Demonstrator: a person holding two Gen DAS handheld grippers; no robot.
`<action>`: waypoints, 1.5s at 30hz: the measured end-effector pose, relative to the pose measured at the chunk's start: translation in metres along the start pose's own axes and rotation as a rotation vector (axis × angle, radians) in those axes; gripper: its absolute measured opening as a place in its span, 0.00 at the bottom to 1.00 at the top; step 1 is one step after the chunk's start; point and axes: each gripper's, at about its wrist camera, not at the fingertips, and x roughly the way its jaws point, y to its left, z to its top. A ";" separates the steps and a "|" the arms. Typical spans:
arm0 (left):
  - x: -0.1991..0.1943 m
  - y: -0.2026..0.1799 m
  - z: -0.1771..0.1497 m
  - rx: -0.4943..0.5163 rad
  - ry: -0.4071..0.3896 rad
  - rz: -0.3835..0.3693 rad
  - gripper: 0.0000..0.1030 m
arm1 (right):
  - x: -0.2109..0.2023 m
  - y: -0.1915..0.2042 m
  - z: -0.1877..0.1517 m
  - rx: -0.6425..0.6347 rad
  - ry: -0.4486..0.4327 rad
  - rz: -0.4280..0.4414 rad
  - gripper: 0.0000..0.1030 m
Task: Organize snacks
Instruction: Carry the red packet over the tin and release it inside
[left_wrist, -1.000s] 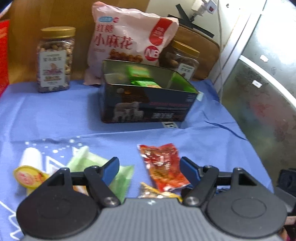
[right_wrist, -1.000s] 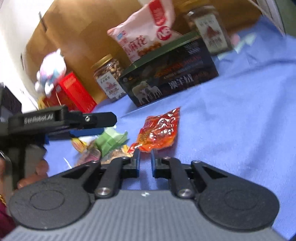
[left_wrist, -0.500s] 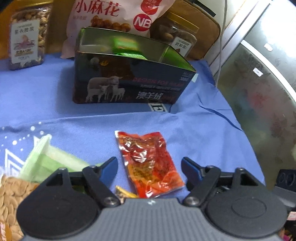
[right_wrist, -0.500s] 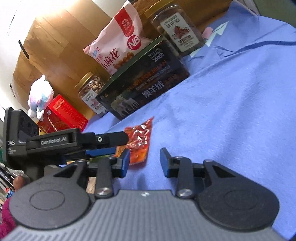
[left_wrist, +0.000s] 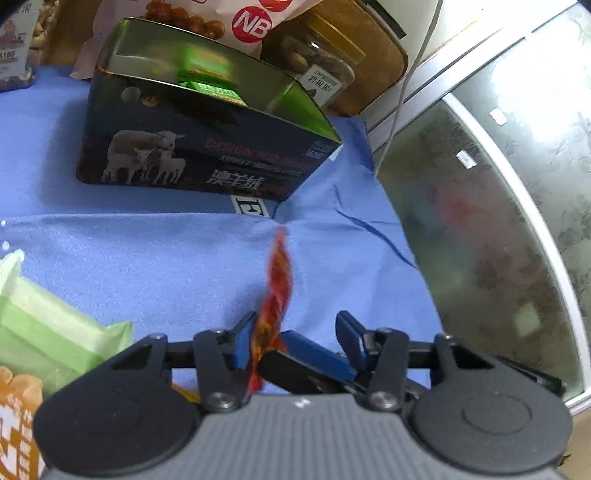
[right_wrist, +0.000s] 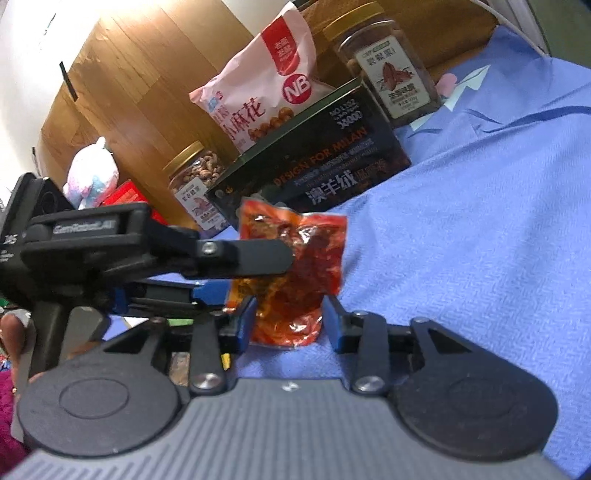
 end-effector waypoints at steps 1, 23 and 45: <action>0.004 -0.002 -0.001 0.011 0.006 0.028 0.43 | 0.000 0.002 0.000 -0.009 -0.001 0.000 0.47; -0.032 0.001 -0.007 0.005 -0.051 -0.058 0.14 | -0.015 0.024 -0.003 -0.135 -0.087 0.058 0.47; -0.055 0.012 0.092 0.152 -0.293 0.307 0.59 | 0.060 0.058 0.064 -0.397 -0.252 -0.100 0.74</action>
